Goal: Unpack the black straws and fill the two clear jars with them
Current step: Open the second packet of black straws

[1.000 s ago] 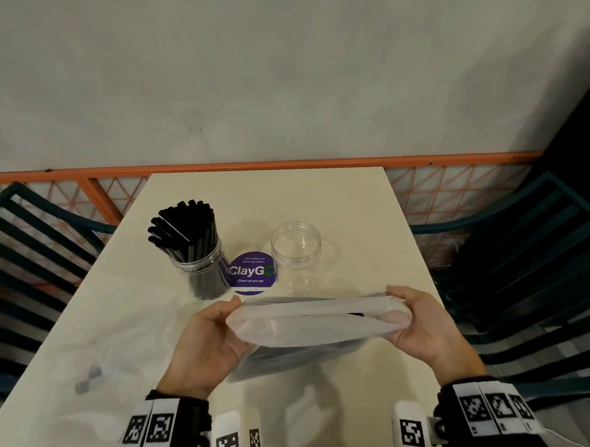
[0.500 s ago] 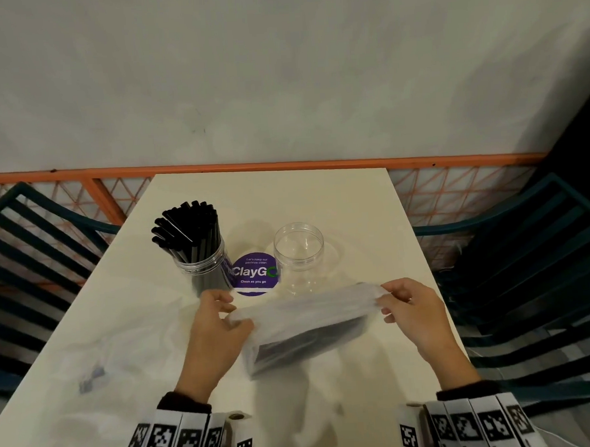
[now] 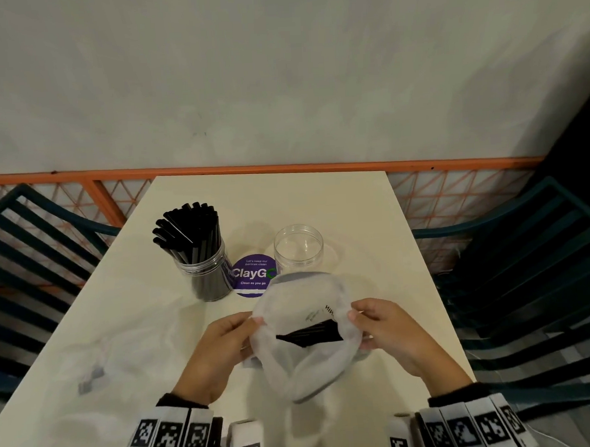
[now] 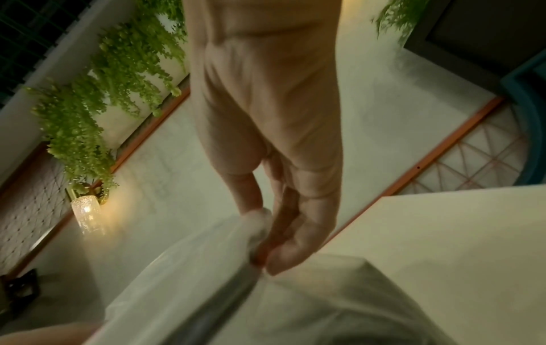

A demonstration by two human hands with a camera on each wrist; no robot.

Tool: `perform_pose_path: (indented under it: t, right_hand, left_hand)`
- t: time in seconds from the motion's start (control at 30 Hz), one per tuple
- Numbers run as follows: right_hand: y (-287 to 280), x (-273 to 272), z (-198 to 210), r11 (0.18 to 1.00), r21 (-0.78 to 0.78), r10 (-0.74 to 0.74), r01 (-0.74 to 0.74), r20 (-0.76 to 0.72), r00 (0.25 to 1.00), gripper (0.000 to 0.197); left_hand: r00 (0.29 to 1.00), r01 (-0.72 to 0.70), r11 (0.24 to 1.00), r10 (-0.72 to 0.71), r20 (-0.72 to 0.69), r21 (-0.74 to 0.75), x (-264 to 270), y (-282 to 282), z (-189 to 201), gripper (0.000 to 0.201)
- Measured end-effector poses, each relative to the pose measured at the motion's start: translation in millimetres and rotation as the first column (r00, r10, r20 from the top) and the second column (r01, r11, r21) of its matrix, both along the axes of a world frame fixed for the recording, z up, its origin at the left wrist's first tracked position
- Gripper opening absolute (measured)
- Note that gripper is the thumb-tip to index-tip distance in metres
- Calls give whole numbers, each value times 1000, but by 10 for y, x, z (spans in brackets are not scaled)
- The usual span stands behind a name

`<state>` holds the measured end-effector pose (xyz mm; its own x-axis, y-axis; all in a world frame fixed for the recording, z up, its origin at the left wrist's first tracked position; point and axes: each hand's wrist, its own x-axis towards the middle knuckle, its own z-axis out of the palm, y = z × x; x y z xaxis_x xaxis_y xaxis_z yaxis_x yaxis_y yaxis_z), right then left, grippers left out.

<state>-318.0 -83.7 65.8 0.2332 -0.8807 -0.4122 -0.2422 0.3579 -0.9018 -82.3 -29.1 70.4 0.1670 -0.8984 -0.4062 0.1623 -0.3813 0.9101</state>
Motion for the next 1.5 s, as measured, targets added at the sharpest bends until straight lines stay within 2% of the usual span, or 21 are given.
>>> perform_pose_path:
  t: [0.07, 0.13, 0.2, 0.3, 0.33, 0.4, 0.43, 0.5, 0.53, 0.6, 0.63, 0.7, 0.77, 0.83, 0.93, 1.0, 1.1, 1.13, 1.33, 1.43, 1.5]
  right_hand:
    - [2, 22, -55, 998, 55, -19, 18, 14, 1000, 19]
    - [-10, 4, -89, 976, 200, -114, 80, 162, 980, 21]
    - [-32, -63, -101, 918, 383, -246, 106, 336, 909, 24]
    - [-44, -189, -84, 816, 559, -410, 147, 380, 829, 29]
    - [-40, -223, -74, 797, 583, -439, 157, 381, 814, 29]
    - [-27, -251, -65, 780, 602, -468, 169, 382, 797, 28]
    - [-17, -249, -62, 780, 603, -472, 168, 390, 790, 26]
    - [-8, -264, -74, 795, 587, -460, 151, 423, 780, 26]
    - [-1, -278, -61, 821, 556, -431, 128, 457, 778, 24]
    - [17, -312, -41, 895, 437, -313, 86, 481, 819, 19]
    - [38, -316, -44, 922, 379, -259, 78, 456, 852, 26]
    - [78, -270, -103, 962, 256, -168, 92, 296, 940, 42]
    - [85, -180, -147, 990, 73, -120, 119, 5, 993, 36]
    - [52, -143, -170, 985, -114, -151, 129, -216, 965, 22]
    - [4, -205, -152, 943, -289, -258, 163, -327, 909, 9]
    - [19, -233, -131, 930, -334, -280, 155, -370, 886, 8]
    - [73, -207, -86, 951, -280, -222, 131, -325, 919, 13]
    - [84, -204, -78, 962, -241, -195, 127, -283, 939, 13]
    - [97, -150, -15, 978, -39, -206, 204, -46, 977, 16]
    - [91, -127, -31, 961, 130, -258, 246, 90, 962, 18]
    - [67, -190, -48, 921, 275, -337, 274, 216, 916, 11]
  left_hand:
    - [993, -8, 999, 13, -118, 46, 30, -12, -13, 15]
    - [961, -43, 995, 65, -268, 86, 95, -16, -61, 19]
    - [902, -91, 989, 130, -413, 113, 140, -14, -87, 23]
    - [802, -80, 985, 156, -576, 155, 158, 60, -94, 13]
    - [773, -62, 989, 132, -620, 134, 136, 86, -66, 18]
    - [740, -49, 992, 113, -663, 113, 125, 101, -105, 44]
    - [748, -37, 992, 107, -655, 121, 138, 100, -145, 42]
    - [793, -20, 993, 89, -603, 120, 142, 108, -140, 21]
    - [824, -9, 995, 65, -563, 103, 131, 111, -109, 24]
    - [901, -15, 997, 47, -431, 78, 146, 124, -136, 53]
    - [937, -22, 998, 43, -346, 65, 144, 136, -155, 56]
    - [990, -3, 999, 10, -144, 52, 118, 141, -156, 55]
    - [997, 12, 999, -15, 71, 36, 48, 123, -162, 56]
    - [985, -5, 1000, 5, 173, 1, 7, 105, -153, 59]
    - [976, -131, 991, 132, 175, -15, 42, 81, -165, 59]
    - [953, -201, 979, 200, 229, -19, 93, 71, -195, 48]
    - [935, -201, 980, 191, 298, 3, 117, 58, -225, 6]
    - [938, -186, 982, 172, 300, 17, 111, 54, -219, 2]
    - [924, -106, 994, 92, 372, 16, 98, 37, -179, 18]
    - [946, -38, 993, -1, 323, 114, 96, 52, -205, 36]
    - [961, -41, 990, 3, 275, 133, 100, 72, -204, 37]
